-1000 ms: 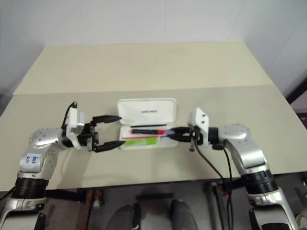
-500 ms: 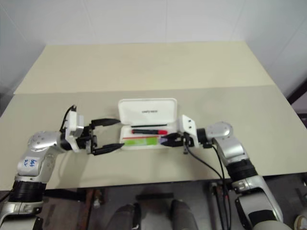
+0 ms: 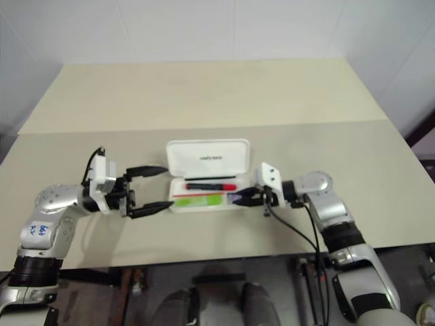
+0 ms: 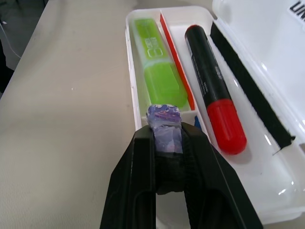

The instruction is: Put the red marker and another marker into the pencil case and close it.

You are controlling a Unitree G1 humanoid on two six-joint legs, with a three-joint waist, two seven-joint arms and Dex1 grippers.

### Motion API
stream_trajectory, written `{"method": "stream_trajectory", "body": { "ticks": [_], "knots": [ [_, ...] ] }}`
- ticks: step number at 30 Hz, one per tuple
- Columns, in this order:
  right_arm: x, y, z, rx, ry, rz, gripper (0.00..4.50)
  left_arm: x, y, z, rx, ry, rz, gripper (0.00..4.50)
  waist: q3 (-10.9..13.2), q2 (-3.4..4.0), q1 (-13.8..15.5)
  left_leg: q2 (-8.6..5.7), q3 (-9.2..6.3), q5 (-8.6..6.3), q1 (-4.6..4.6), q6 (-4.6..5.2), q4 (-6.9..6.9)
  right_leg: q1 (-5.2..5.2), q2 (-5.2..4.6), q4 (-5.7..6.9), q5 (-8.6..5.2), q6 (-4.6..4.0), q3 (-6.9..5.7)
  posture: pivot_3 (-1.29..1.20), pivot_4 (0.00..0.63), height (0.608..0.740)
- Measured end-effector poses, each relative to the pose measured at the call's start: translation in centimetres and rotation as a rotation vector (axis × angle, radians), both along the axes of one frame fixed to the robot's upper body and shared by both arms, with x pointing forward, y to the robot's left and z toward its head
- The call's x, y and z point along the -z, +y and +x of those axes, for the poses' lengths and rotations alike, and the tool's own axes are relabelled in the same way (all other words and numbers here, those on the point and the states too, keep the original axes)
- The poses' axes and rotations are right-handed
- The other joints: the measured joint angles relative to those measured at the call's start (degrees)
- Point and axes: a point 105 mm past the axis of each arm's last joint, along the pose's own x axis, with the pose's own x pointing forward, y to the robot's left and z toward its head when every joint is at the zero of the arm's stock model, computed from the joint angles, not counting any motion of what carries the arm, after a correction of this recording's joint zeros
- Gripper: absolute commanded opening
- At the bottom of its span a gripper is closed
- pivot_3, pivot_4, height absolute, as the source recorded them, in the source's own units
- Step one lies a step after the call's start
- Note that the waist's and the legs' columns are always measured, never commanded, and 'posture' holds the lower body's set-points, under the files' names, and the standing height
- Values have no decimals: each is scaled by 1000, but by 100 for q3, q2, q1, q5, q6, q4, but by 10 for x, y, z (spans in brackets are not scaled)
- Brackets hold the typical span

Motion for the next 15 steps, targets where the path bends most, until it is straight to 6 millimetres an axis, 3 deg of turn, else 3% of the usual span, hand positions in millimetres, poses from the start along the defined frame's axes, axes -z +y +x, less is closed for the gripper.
{"method": "stream_trajectory", "body": {
  "ticks": [8,12,15],
  "knots": [
    [0,-1,0,-13,-34,-19,4338,-5,-1,3,4,-14,-2,4500,0,0,-4,0,1,0,0,0,0,0,2,0,0,0,0,0,150,740],
    [-14,-1,2,-5,-74,20,4461,-5,-1,3,5,-13,-4,4500,0,0,1,0,0,0,0,0,0,-1,1,2,0,0,0,0,150,740],
    [-37,2,-6,-23,-119,77,4461,-5,-1,3,6,-12,-6,4500,0,1,5,3,-2,0,0,-1,-3,-1,0,0,0,0,-2,0,150,740]
  ]
}}
